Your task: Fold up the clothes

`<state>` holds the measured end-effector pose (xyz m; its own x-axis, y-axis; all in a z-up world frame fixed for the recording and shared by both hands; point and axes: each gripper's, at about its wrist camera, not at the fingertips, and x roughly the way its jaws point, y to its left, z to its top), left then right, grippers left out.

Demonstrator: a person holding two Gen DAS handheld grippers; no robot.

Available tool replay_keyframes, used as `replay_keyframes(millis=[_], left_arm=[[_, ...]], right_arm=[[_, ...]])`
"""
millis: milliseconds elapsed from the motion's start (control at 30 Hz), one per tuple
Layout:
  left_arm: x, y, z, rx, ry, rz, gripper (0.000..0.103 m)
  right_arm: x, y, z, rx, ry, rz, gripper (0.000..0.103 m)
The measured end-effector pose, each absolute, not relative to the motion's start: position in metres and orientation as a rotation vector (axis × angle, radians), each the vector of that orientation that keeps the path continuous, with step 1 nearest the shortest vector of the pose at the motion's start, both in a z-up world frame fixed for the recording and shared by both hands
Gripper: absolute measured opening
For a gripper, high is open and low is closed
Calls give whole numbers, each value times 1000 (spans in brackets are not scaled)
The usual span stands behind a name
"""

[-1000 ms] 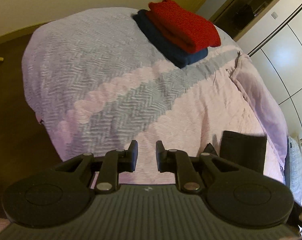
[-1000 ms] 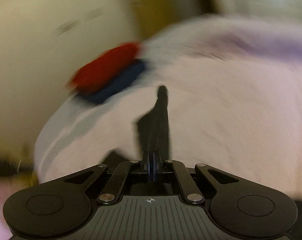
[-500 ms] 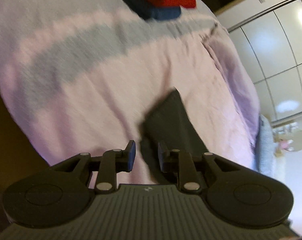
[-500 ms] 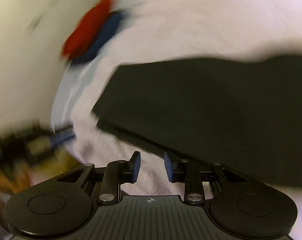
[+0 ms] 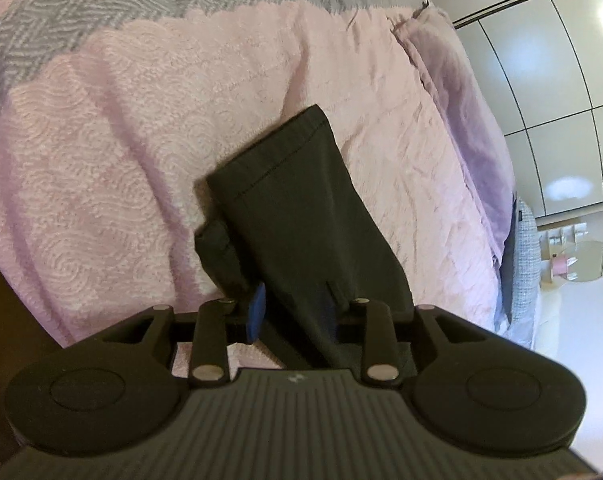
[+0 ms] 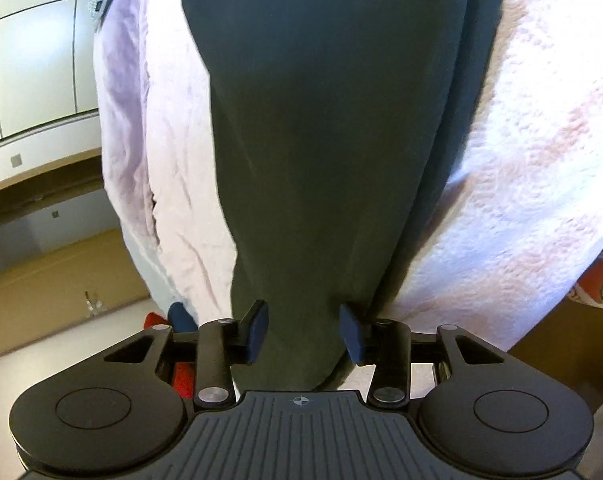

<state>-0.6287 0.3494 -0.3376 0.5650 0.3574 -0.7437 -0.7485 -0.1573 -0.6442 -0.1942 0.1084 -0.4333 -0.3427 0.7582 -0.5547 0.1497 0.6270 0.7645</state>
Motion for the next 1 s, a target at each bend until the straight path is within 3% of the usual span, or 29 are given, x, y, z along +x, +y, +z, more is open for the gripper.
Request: replay_keyframes(millis=[1000], left_arm=[[-620,357,-346,-1388,393,1022,29]], right_arm=[[-148,64,-407,746,1718,745,43]])
